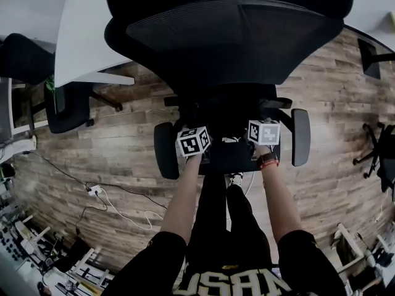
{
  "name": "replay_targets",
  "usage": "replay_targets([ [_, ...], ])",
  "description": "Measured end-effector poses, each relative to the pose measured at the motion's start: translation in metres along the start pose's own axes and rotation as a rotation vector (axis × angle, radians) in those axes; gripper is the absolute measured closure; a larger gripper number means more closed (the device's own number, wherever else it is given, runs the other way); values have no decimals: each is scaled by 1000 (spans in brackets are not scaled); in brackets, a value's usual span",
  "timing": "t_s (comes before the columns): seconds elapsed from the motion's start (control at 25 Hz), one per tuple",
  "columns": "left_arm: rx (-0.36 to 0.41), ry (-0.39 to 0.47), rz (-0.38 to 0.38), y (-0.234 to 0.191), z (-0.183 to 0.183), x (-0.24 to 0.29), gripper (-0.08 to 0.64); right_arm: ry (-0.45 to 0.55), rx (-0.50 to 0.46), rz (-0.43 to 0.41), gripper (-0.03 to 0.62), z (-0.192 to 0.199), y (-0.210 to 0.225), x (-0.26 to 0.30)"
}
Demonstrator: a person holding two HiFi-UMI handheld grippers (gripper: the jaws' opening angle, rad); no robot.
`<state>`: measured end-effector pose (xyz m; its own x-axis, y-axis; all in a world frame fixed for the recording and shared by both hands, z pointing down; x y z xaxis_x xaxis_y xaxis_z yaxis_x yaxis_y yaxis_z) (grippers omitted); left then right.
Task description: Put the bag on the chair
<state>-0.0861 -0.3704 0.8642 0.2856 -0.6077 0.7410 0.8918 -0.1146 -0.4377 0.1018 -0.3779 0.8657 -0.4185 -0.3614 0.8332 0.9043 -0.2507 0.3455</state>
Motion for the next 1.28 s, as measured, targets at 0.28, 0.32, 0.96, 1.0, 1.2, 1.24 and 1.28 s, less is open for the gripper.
replay_targets([
  [0.28,49,-36,-46,-26,15,39,377,-15,3,78,446,23,33,28],
  [0.32,60,-35,-47,-29,14,42,366,-11,2,81,442,23,38,31],
  [0.96,-23,-96,-49,-44,25,51,122,48,43,78,221,29,53,36],
  [1.0,-24,-89,-53,-42,24,45,120,46,56,88,217,31,53,30],
  [1.2,-8,-48,-68,-29,19,8,120,56,111,84,215,37,49,-1],
  [1.24,-3,-44,-65,-25,18,0,120,60,119,67,215,39,45,-7],
  [1.28,3,-37,-61,-20,17,-8,120,64,126,53,215,40,41,-13],
])
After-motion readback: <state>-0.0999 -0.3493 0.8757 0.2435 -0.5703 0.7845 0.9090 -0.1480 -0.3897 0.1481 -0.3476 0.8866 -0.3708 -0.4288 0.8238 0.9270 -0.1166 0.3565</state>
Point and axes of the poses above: the fingertips, and each gripper's own axes: x forward along the fingers, y to its right, z out of its underside, the point moved 1 cm from there along -x, backward along the fingers, and after that the axes turned 5 degrees about -x, right-handed, at the moved point
